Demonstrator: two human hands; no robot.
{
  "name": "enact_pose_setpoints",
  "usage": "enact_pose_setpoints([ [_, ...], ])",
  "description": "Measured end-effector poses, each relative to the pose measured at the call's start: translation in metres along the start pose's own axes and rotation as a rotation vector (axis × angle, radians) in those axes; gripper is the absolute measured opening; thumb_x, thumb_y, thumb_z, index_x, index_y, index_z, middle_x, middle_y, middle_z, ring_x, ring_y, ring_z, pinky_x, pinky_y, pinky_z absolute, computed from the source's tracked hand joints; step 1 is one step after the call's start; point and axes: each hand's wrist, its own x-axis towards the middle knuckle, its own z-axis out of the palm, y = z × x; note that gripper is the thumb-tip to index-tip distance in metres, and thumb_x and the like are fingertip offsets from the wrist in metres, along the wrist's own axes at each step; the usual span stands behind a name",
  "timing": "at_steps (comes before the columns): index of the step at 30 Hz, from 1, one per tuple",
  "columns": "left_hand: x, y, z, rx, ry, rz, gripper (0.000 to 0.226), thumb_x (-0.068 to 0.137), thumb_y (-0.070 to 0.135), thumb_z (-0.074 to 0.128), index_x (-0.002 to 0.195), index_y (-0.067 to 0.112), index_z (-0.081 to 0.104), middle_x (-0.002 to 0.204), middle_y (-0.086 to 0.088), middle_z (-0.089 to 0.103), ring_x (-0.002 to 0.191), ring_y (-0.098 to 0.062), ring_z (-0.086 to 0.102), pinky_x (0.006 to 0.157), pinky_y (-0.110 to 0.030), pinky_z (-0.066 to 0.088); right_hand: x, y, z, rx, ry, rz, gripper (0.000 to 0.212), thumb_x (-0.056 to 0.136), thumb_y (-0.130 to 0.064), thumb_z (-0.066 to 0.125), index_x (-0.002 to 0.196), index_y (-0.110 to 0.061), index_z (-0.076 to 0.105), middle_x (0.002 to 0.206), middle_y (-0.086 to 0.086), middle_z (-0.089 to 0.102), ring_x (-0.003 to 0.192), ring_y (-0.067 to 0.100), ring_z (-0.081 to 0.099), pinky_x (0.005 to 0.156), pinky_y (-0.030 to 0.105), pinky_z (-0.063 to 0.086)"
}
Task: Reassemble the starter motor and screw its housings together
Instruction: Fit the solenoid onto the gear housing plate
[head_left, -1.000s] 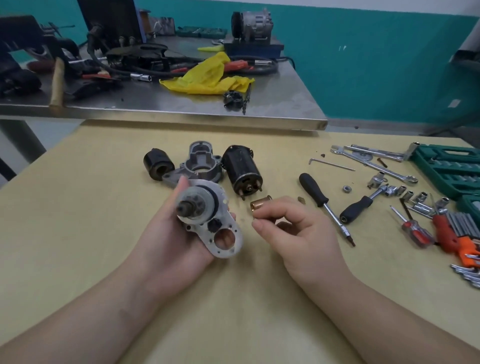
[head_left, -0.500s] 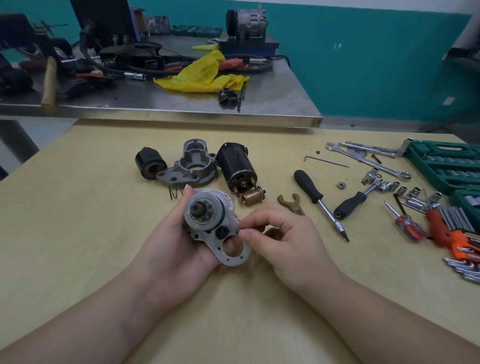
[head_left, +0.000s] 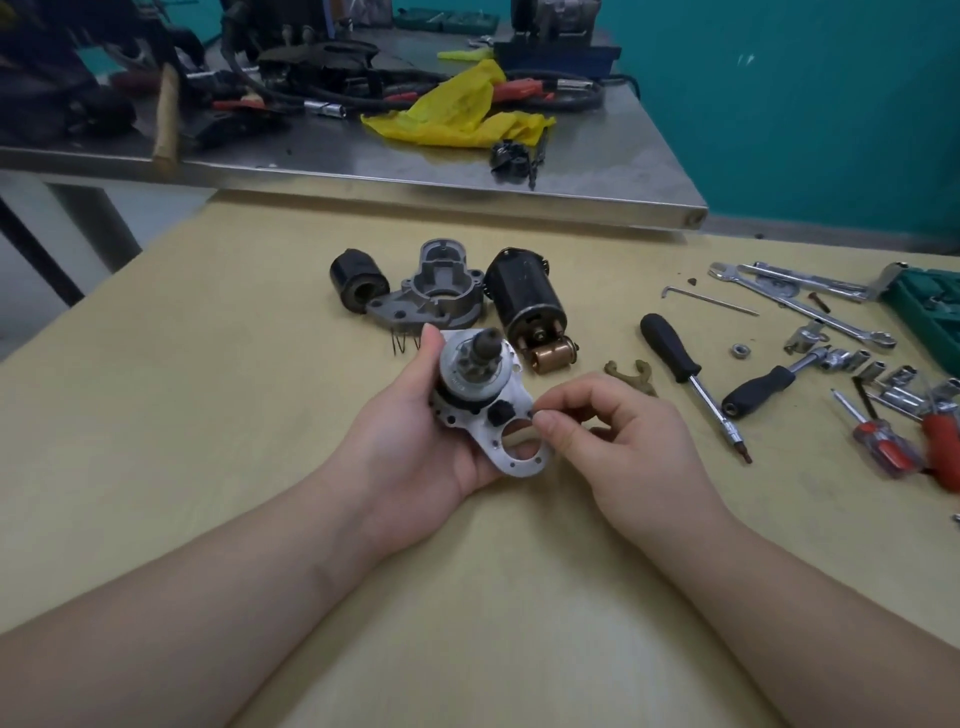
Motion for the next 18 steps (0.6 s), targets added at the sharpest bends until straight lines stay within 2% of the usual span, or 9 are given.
enact_pose_setpoints([
  [3,-0.0036,0.0005,0.0051,-0.015,0.013,-0.013,0.068,0.11,0.062,0.037,0.137,0.006,0.065,0.124,-0.019,0.074,0.107,-0.038,0.076,0.086,-0.051,0.063,-0.0001,-0.0007,-0.0003,0.006,0.012,0.012,0.02,0.095,-0.011,0.079,0.087,-0.03,0.078,0.091,-0.008,0.077,0.088,0.013,0.07,0.077,0.026,0.053],
  [9,-0.0047,0.0008,0.0065,-0.023,0.03,0.005,0.065,0.112,0.058,0.038,0.139,0.005,0.064,0.129,-0.022,0.073,0.118,-0.042,0.072,0.091,-0.054,0.06,-0.0004,-0.0015,-0.0021,0.021,0.024,0.026,0.017,0.096,-0.011,0.078,0.088,-0.026,0.079,0.091,-0.006,0.078,0.089,0.012,0.07,0.076,0.02,0.055],
  [15,-0.0016,-0.0019,0.0022,-0.037,0.018,0.045,0.062,0.113,0.056,0.038,0.125,0.007,0.074,0.121,-0.019,0.075,0.111,-0.039,0.075,0.093,-0.056,0.061,0.0001,-0.0002,-0.0017,0.04,0.033,0.051,0.014,0.097,-0.011,0.077,0.091,-0.023,0.078,0.089,-0.004,0.078,0.089,0.013,0.07,0.077,0.025,0.056],
  [18,-0.0015,-0.002,0.0026,-0.042,0.019,0.057,0.063,0.114,0.055,0.037,0.116,0.008,0.08,0.119,-0.019,0.076,0.11,-0.039,0.076,0.089,-0.054,0.063,0.0,-0.0007,-0.002,0.06,0.031,0.046,0.014,0.096,-0.008,0.077,0.09,-0.021,0.078,0.087,-0.006,0.078,0.085,0.008,0.069,0.075,0.021,0.055],
])
